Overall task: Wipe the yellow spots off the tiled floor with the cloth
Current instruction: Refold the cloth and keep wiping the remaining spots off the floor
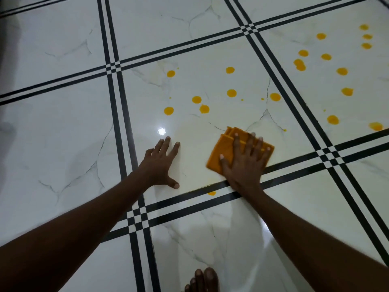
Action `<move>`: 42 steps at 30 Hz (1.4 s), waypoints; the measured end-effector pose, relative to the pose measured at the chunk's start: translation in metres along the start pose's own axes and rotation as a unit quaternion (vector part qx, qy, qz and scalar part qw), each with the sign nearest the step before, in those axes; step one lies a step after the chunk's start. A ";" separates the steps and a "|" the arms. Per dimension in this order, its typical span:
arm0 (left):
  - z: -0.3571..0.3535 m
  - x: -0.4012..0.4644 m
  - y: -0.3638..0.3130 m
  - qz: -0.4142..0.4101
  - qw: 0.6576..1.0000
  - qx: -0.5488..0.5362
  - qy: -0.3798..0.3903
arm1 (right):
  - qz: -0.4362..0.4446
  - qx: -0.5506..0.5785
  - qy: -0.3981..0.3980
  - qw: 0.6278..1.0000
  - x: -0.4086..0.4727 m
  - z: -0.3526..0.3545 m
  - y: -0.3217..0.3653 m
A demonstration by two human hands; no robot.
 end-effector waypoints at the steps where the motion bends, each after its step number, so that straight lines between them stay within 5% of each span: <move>1: 0.000 0.000 -0.001 0.002 1.000 0.000 0.001 | 0.023 -0.004 0.003 1.000 0.017 -0.001 0.003; 6: 0.000 -0.001 -0.003 0.003 1.000 -0.007 0.003 | 0.027 -0.007 -0.011 1.000 0.051 0.007 -0.057; 11: 0.000 -0.002 -0.005 0.009 1.000 -0.007 0.005 | -0.126 -0.006 -0.011 0.992 -0.091 0.009 -0.041; 14: 0.001 -0.002 -0.005 0.015 1.000 -0.002 0.008 | -0.024 0.031 0.015 0.999 -0.117 -0.009 0.046; 18: 0.001 -0.004 0.001 0.004 1.000 -0.018 0.001 | 0.112 0.015 0.016 0.993 -0.012 -0.013 0.070; 21: 0.003 -0.008 0.004 0.003 1.000 -0.016 -0.002 | -0.001 -0.002 -0.019 1.000 0.037 0.000 0.002; 25: 0.001 -0.005 -0.002 0.009 1.000 -0.007 0.005 | -0.141 0.003 -0.032 0.989 -0.043 0.012 -0.015; 28: 0.001 -0.001 -0.002 0.020 1.000 0.005 0.005 | -0.037 0.008 -0.009 0.999 -0.074 -0.003 0.045; 32: 0.000 0.005 -0.001 0.022 1.000 -0.006 0.014 | 0.113 -0.005 0.006 0.994 0.033 -0.004 0.035; 35: 0.004 0.007 -0.006 0.013 1.000 0.006 0.000 | -0.068 0.006 -0.047 0.997 0.051 0.010 -0.051; 38: 0.008 0.013 -0.021 -0.008 1.000 0.006 -0.010 | -0.228 0.013 -0.068 0.971 -0.006 0.015 -0.056; 40: 0.009 0.018 -0.029 -0.009 1.000 0.010 -0.005 | -0.186 0.020 -0.055 0.981 -0.018 0.013 -0.017; 42: 0.008 0.020 -0.027 -0.003 1.000 0.010 -0.008 | -0.020 0.006 -0.035 0.999 0.017 0.006 0.013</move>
Point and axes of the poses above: each hand's wrist, its own x-axis towards the middle knuckle, its own z-axis out of the back of the hand, y = z × x, the point moved 4 cm from there along x, towards the middle knuckle, and after that the axes turned 3 degrees about -x, right-handed, at the moved point
